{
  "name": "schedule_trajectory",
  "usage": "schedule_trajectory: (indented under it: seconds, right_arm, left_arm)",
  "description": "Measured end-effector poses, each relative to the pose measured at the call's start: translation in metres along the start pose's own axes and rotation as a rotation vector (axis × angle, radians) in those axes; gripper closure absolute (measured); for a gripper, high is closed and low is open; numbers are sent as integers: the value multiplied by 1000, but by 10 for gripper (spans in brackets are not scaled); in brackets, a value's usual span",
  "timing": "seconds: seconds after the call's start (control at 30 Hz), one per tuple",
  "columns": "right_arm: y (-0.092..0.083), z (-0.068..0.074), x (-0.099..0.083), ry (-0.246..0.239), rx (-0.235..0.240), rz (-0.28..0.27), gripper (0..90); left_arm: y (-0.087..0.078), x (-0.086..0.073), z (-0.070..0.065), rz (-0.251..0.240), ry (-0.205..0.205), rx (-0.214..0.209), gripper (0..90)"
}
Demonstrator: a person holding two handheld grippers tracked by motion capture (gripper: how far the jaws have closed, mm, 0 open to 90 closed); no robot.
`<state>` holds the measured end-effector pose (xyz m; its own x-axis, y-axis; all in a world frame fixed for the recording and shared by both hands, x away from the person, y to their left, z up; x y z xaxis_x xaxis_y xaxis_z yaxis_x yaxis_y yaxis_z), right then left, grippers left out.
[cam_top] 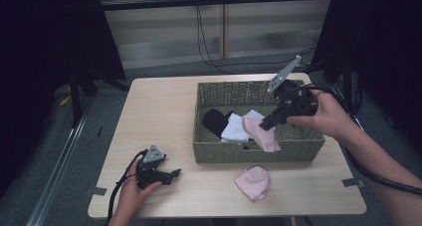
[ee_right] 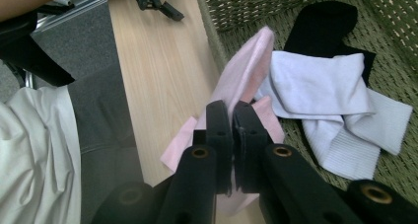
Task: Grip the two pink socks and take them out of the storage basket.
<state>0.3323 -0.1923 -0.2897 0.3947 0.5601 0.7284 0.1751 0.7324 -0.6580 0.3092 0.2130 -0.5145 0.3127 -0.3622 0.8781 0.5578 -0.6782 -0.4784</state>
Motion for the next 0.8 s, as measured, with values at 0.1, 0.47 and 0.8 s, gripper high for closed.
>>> schedule_trajectory:
  seconds: [0.1,0.47,0.8]
  right_arm:
    - [1,6,-2,-14,13,-6,866]
    - [8,14,-11,-19,41,0,865]
    - [20,15,-24,-11,60,2,864]
  left_arm:
    - [0,0,0,0,0,0,189]
    - [0,0,0,0,0,0,189]
    - [0,0,0,0,0,0,189]
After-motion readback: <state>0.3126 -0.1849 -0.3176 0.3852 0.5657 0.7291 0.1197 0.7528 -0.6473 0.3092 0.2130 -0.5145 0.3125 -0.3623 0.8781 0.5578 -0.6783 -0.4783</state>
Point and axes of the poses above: each handheld gripper's, and its own axes: y roughly forward along the jaws, x roughly out of its top, z roughly to its left, the point moved 1 cm from there along y, roughly forward along the jaws, and after that the axes turned 15 degrees about -z, right-handed, at the moved point
